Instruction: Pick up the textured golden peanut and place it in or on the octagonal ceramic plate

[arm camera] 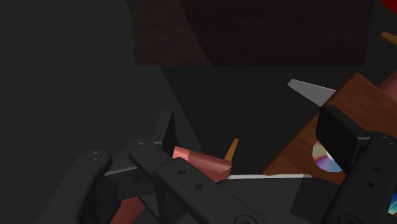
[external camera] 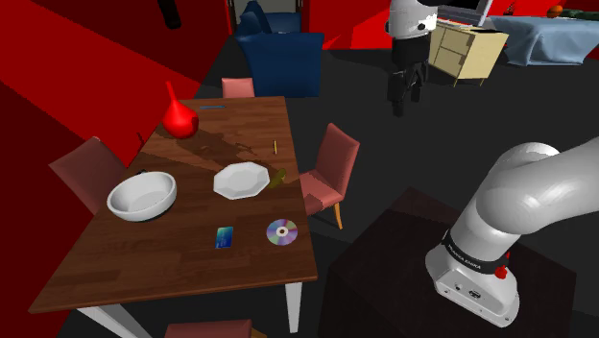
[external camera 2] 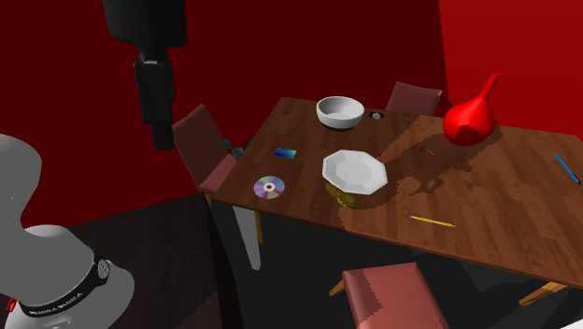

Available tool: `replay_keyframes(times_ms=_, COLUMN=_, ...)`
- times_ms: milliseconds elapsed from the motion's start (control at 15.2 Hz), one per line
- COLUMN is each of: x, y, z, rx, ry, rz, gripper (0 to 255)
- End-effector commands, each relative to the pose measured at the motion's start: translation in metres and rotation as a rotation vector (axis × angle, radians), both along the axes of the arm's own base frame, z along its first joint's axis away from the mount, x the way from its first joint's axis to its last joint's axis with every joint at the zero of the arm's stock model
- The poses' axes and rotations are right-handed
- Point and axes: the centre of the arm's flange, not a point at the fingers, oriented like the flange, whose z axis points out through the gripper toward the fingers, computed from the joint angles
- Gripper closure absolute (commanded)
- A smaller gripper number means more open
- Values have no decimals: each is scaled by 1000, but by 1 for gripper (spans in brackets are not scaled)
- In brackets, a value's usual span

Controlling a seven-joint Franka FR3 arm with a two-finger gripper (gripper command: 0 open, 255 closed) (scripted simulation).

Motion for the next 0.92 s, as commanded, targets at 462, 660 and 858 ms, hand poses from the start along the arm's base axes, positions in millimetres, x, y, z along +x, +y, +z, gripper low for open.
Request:
replay_keyframes(times_ms=462, x=31, y=36, z=-71, rx=16, ry=-60, rz=-166, gripper=0)
replay_keyframes(times_ms=660, x=47, y=50, z=-100, rx=23, ry=-86, rz=-237, gripper=0)
replay_keyframes(times_ms=858, x=65, y=63, z=-129, rx=30, ry=-112, rz=-308, gripper=0)
